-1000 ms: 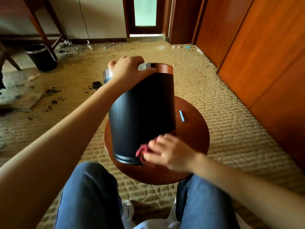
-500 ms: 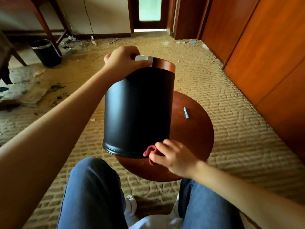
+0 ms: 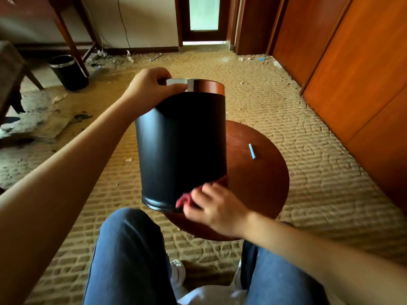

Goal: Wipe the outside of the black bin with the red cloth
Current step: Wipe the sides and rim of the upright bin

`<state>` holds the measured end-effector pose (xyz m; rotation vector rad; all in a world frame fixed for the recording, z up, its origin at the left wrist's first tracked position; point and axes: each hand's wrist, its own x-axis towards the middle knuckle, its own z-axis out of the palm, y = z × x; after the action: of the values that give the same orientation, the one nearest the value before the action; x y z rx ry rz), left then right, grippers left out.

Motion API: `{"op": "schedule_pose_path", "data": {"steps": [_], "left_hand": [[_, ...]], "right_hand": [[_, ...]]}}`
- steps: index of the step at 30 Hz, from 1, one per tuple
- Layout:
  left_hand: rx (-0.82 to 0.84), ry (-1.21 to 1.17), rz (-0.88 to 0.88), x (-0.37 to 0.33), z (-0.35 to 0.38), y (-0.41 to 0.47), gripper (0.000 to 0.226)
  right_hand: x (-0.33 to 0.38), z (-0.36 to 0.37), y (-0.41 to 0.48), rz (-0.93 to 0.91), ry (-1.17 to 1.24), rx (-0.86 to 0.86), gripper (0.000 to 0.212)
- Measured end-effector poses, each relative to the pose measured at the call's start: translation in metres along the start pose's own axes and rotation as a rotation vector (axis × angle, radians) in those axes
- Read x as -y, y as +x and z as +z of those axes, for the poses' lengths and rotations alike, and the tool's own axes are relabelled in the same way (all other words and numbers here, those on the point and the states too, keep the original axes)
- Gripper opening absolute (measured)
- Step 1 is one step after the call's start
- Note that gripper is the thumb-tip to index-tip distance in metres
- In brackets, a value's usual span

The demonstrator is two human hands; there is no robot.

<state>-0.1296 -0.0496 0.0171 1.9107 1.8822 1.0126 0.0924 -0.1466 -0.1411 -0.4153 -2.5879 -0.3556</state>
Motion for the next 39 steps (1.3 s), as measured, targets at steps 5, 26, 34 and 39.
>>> {"op": "schedule_pose_path", "data": {"steps": [5, 26, 34, 39], "left_hand": [[0.04, 0.012, 0.034, -0.008, 0.003, -0.005, 0.033], [0.16, 0.445, 0.094, -0.104, 0.07, 0.013, 0.023], [0.352, 0.233, 0.173, -0.094, 0.038, 0.006, 0.016], [0.37, -0.041, 0.153, -0.065, 0.015, -0.001, 0.016]], "right_hand": [[-0.042, -0.024, 0.062, -0.005, -0.06, -0.116, 0.03], [-0.1, -0.057, -0.032, 0.627, 0.065, -0.092, 0.03], [-0.15, -0.09, -0.001, 0.935, 0.272, -0.426, 0.051], [-0.141, -0.08, 0.032, 0.727, 0.224, -0.495, 0.037]]}}
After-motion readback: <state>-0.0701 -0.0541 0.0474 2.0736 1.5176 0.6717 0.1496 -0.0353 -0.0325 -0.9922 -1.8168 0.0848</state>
